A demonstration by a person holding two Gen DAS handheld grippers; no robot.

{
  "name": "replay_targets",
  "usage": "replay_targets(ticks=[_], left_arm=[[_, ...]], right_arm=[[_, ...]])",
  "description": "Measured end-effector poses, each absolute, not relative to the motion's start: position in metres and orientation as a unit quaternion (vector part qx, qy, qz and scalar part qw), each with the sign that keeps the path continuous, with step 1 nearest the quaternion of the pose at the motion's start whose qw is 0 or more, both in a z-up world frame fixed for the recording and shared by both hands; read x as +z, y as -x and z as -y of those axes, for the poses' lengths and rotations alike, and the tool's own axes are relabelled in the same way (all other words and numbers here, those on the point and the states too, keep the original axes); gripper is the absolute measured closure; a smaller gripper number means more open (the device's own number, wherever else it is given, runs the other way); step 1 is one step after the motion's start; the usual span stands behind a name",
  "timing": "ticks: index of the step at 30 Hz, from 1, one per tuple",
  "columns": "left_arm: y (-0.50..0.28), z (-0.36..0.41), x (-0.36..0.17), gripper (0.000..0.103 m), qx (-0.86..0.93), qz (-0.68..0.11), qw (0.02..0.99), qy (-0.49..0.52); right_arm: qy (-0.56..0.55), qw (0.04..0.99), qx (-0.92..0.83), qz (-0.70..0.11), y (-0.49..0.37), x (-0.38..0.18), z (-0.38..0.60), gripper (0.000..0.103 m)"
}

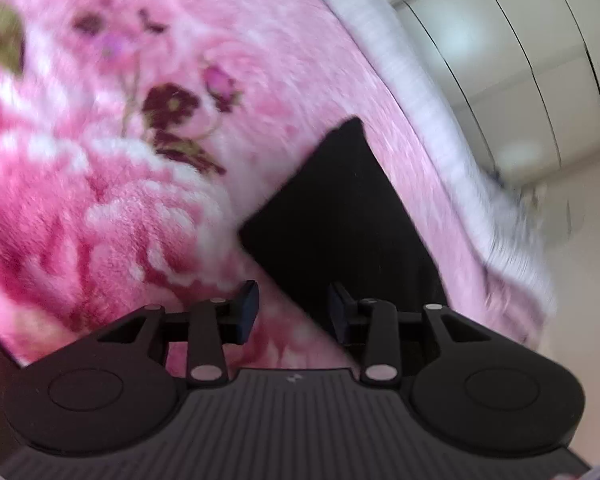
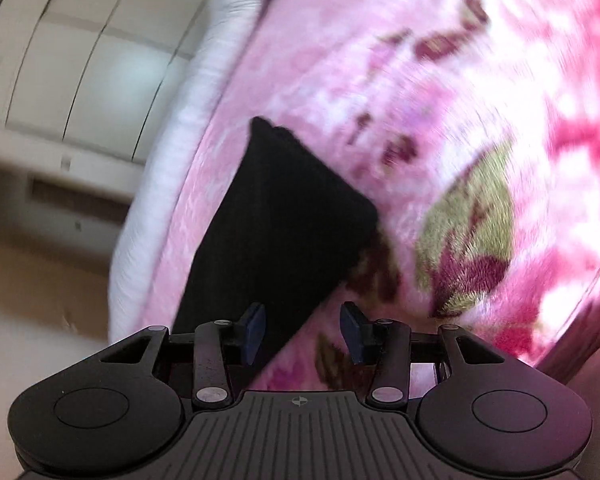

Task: Fold clothes
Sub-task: 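Open both grippers and pull them back from the garment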

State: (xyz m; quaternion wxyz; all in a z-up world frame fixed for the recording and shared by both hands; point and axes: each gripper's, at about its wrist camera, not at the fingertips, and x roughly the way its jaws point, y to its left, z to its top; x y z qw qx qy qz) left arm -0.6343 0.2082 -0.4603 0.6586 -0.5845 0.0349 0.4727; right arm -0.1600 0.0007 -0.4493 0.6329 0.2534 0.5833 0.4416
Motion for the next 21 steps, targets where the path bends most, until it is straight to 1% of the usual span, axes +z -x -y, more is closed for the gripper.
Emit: replay_targets(ticks=[1,2,3,4,5,6,7,10,13,18,20,21], left_arm=[[0.633,-0.213,-0.461,0.071,0.477,-0.030,0.656,0.584],[0.631,-0.217,-0.462,0.076,0.480,-0.028,0.655,0.583],[0.627,-0.221,-0.463,0.077,0.484,-0.030,0.655,0.579],[0.624,-0.225,-0.463,0.081,0.487,-0.033,0.656,0.576],[0.622,-0.228,-0.463,0.090,0.491,-0.036,0.658,0.570],[0.621,-0.229,-0.463,0.093,0.494,-0.040,0.665,0.559],[0.620,-0.228,-0.462,0.094,0.498,-0.044,0.671,0.548],[0.619,-0.213,-0.454,0.095,0.515,-0.050,0.689,0.508],[0.624,-0.196,-0.444,0.096,0.516,-0.054,0.700,0.490],[0.644,-0.161,-0.444,0.095,0.495,-0.066,0.703,0.506],[0.646,-0.149,-0.447,0.090,0.500,-0.086,0.702,0.500],[0.646,-0.146,-0.445,0.088,0.505,-0.091,0.702,0.494]], right_arm=[[-0.266,0.630,0.438,-0.584,0.157,-0.452,-0.005,0.058],[-0.277,0.628,0.434,-0.584,0.154,-0.455,-0.009,0.058],[-0.283,0.629,0.430,-0.583,0.151,-0.458,-0.014,0.058],[-0.281,0.634,0.425,-0.582,0.149,-0.458,-0.020,0.063],[-0.279,0.640,0.420,-0.580,0.147,-0.458,-0.025,0.072],[-0.267,0.649,0.419,-0.576,0.146,-0.455,-0.031,0.077],[-0.257,0.657,0.424,-0.569,0.148,-0.452,-0.032,0.081],[-0.234,0.675,0.440,-0.544,0.155,-0.441,-0.029,0.086],[-0.206,0.691,0.455,-0.522,0.164,-0.427,-0.020,0.087],[-0.194,0.689,0.450,-0.534,0.175,-0.426,0.017,0.087],[-0.176,0.697,0.452,-0.528,0.180,-0.430,0.027,0.085],[-0.170,0.701,0.453,-0.524,0.181,-0.431,0.029,0.082]])
